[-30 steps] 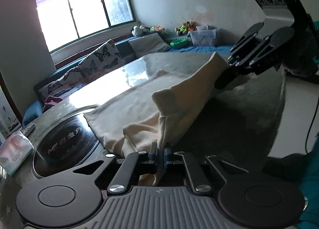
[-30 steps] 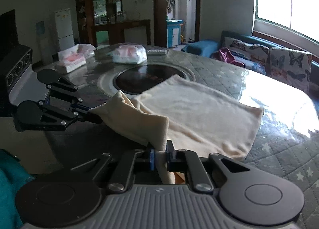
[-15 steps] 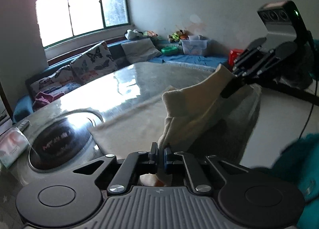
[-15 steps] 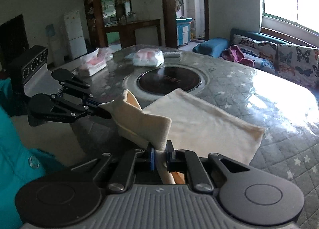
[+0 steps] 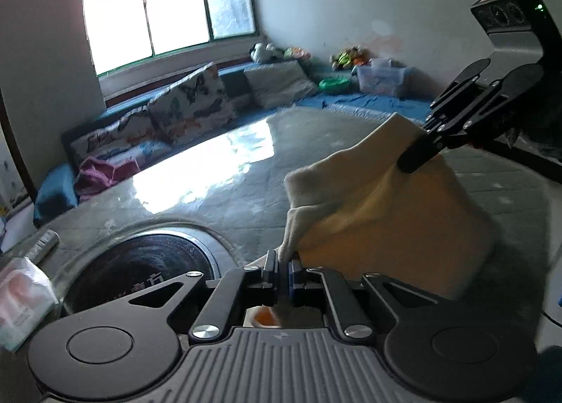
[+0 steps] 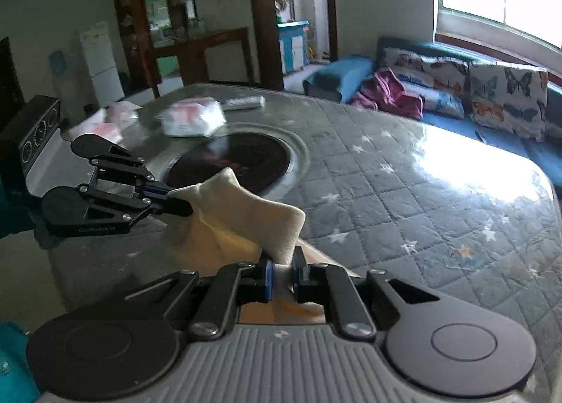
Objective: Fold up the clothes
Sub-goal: 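Carry the held hem over the body toward the collar with both grippers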
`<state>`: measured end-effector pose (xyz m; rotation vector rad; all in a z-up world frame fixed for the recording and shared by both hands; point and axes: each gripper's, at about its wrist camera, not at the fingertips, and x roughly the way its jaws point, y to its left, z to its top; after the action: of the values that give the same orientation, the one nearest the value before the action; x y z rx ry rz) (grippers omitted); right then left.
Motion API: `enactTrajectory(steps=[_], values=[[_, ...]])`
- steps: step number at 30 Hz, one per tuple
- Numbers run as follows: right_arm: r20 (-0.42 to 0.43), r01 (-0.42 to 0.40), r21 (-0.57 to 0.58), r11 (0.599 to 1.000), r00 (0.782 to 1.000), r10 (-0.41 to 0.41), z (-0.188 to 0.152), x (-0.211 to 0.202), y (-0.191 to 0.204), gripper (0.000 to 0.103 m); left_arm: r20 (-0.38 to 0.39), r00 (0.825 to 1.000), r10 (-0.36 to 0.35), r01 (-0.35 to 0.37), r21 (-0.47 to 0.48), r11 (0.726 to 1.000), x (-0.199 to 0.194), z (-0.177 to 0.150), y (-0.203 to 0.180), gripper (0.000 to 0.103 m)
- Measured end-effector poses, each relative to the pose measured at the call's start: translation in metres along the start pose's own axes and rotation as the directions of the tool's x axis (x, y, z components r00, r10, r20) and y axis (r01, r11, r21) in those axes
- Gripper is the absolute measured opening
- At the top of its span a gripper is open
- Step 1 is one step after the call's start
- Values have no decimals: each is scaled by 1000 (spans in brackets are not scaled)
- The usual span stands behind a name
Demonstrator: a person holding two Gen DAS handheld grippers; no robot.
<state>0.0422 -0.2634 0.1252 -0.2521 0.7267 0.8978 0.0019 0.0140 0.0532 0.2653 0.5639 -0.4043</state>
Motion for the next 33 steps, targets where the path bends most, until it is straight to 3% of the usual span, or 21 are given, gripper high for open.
enactTrajectory(steps=[6,7,15,22,27,30,33], values=[[-27,66,74,995,998,-65,-7,58,-29,12,-66,997,30,-32,-42,999,53,1,20,6],[-23,80,89,993,997,-78,-10,63,-32,17,-76,997,34,-38,-53,998,58,1,21,6],[23,180,226,957,981,-190,-24,70,-49,24,-115,989,93,-102,-77,992,77,10,29,22],[45,194,219,956,977,-209,-24,68,-39,23,-92,985,143,-155,-138,978,68,21,34,20],[33,194,204,960,978,-205,-24,77,-33,23,-46,993,105,-110,-130,985,57,29,20,18],[25,194,195,961,979,-203,-24,82,-29,23,-50,998,39,-44,-111,993,61,30,10,18],[17,194,185,963,980,-201,-24,87,-25,22,-80,997,20,-29,-109,994,76,32,4,18]])
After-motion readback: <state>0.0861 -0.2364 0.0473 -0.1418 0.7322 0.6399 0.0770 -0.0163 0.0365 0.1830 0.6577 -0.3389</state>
